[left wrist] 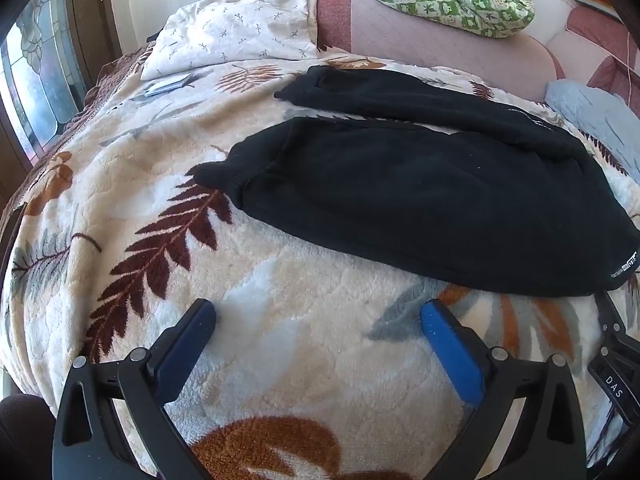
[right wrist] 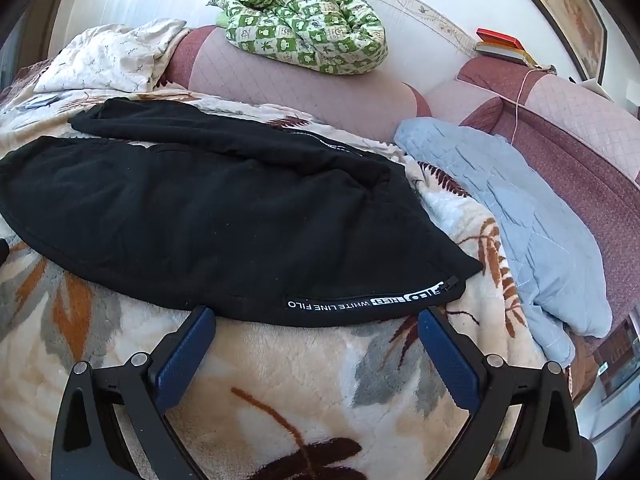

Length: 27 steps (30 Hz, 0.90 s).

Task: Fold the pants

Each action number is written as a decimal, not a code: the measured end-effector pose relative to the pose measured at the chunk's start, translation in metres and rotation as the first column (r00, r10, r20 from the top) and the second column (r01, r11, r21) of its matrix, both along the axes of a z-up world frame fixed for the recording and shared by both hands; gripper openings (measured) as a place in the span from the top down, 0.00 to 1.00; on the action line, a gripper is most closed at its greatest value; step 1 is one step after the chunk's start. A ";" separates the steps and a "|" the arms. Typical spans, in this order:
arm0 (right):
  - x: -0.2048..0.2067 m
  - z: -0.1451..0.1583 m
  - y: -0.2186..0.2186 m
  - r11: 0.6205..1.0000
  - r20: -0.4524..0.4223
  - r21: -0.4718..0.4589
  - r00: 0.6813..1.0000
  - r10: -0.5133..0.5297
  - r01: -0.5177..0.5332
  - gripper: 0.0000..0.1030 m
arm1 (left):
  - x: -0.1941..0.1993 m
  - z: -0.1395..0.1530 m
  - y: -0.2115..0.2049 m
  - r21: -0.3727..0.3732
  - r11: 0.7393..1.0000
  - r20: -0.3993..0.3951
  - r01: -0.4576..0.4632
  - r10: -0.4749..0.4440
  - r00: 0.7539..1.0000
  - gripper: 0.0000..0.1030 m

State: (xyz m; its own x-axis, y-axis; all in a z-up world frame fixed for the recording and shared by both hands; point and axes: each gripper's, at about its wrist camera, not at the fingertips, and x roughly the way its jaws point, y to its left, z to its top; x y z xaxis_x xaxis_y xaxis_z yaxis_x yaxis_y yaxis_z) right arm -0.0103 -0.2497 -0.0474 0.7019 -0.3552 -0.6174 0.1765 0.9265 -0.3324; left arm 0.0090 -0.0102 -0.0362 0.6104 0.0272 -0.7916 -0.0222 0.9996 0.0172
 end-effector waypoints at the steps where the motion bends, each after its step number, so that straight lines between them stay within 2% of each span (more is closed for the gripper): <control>1: 0.000 0.000 0.000 1.000 0.000 0.001 1.000 0.000 0.000 0.00 | 0.000 0.000 0.000 -0.001 1.000 0.002 0.001 -0.001 1.000 0.00; 27: 0.000 -0.004 0.001 1.000 -0.002 -0.010 1.000 -0.003 0.003 0.00 | -0.001 0.001 -0.002 0.007 1.000 0.020 0.012 -0.012 1.000 0.00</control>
State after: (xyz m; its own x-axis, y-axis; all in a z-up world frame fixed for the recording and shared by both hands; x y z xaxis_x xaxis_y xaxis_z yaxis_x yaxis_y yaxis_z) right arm -0.0104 -0.2488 -0.0515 0.6994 -0.3636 -0.6154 0.1784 0.9225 -0.3423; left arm 0.0079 -0.0122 -0.0349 0.6266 0.0253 -0.7789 -0.0106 0.9997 0.0239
